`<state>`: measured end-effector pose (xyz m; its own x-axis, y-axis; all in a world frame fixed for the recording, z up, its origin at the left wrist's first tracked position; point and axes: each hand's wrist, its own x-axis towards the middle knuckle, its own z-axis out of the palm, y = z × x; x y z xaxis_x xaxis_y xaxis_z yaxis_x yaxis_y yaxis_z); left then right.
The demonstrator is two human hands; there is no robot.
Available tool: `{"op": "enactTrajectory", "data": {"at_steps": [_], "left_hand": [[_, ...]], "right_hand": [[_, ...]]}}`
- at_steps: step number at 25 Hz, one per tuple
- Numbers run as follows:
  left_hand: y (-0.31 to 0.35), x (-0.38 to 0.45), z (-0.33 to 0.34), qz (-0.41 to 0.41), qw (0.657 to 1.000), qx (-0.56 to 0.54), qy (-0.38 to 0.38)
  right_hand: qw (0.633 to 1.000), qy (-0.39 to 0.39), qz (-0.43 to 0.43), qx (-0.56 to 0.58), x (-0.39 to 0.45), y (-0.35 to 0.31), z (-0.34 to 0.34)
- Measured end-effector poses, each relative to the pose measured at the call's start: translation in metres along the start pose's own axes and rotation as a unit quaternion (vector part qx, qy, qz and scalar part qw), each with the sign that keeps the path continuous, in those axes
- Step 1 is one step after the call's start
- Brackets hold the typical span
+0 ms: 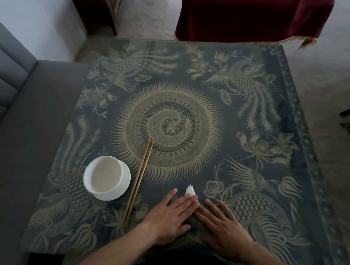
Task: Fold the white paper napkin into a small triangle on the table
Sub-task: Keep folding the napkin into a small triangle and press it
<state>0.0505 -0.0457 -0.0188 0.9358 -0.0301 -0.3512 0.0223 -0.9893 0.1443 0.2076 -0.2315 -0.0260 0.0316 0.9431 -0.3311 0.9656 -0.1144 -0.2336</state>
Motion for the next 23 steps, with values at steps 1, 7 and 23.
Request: {"op": "enactTrajectory", "data": {"at_steps": [1,7,23], "left_hand": [[-0.001,0.003,0.003,-0.004,1.0,-0.001,-0.002],[-0.024,0.01,-0.006,-0.086,0.996,0.035,-0.006],[-0.026,0.014,-0.019,0.045,0.986,0.065,0.147]], "right_hand": [[1.0,0.0,0.001,0.003,0.0,0.001,0.0],[1.0,0.004,0.001,0.009,0.0,0.0,0.0],[0.993,0.024,0.047,0.109,0.005,-0.006,-0.003]]}}
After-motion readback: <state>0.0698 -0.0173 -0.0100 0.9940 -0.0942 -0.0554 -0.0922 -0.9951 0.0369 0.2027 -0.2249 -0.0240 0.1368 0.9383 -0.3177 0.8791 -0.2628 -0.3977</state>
